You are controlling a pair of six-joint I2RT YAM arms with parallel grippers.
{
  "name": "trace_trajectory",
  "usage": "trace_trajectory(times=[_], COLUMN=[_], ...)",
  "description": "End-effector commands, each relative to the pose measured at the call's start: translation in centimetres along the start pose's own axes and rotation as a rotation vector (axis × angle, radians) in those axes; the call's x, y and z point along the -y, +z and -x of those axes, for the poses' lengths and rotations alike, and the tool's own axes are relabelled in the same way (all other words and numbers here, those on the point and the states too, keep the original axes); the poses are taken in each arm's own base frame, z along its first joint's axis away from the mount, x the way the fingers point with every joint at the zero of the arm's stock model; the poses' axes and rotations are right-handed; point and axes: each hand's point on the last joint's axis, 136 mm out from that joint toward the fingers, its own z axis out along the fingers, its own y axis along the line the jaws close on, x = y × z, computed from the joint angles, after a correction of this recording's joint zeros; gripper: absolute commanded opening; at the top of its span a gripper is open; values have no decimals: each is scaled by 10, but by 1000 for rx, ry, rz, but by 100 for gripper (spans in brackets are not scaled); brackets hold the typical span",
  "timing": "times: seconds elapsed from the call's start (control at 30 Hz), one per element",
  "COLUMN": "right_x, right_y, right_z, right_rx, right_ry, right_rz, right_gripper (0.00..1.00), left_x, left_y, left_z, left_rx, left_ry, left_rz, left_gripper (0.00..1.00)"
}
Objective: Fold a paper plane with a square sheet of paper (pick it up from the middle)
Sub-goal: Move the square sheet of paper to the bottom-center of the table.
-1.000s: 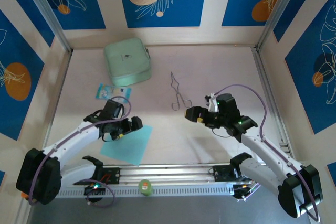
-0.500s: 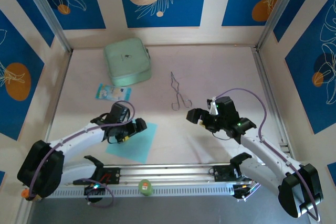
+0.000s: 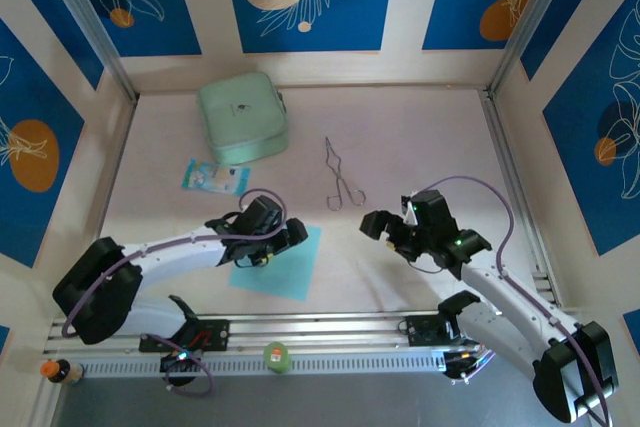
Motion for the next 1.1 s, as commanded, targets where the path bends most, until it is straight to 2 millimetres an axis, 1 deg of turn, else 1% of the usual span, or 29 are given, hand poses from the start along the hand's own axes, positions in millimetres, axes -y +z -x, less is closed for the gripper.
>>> trace_trajectory(times=[0.0, 0.07, 0.13, 0.2, 0.27, 0.33, 0.43, 0.67, 0.83, 1.0, 1.07], right_x=[5, -1, -5, -9, -11, -13, -14, -12, -7, 0, 5], right_y=[-9, -10, -10, -9, -8, -8, -7, -4, -5, -7, -9], right_z=[0, -2, -3, -4, -4, -4, -5, -8, -8, -6, -3], right_rx=[1, -8, -11, -15, -18, -22, -32, -40, -35, -21, -8], right_ry=[10, 7, 11, 7, 7, 2, -1, -4, 8, 20, 42], right_rz=[-25, 13, 39, 68, 78, 82, 84, 76, 49, 6, -31], right_gripper=[99, 99, 99, 99, 99, 99, 99, 99, 99, 99, 99], left_x=[-6, -2, 4, 3, -1, -6, -12, -22, -18, -2, 7], left_y=[-17, -24, -25, -25, -22, -19, -11, 7, 17, 30, 35], left_z=[13, 13, 6, -3, -9, -11, -13, -21, -26, -35, -39], left_rx=[44, 24, -35, -105, -164, -213, -255, -305, -315, -315, -306], left_ry=[158, 282, 420, 527, 591, 616, 612, 512, 425, 325, 286], left_rz=[128, 136, 106, 101, 122, 153, 198, 251, 221, 159, 137], left_gripper=[100, 100, 100, 100, 100, 100, 100, 100, 100, 100, 100])
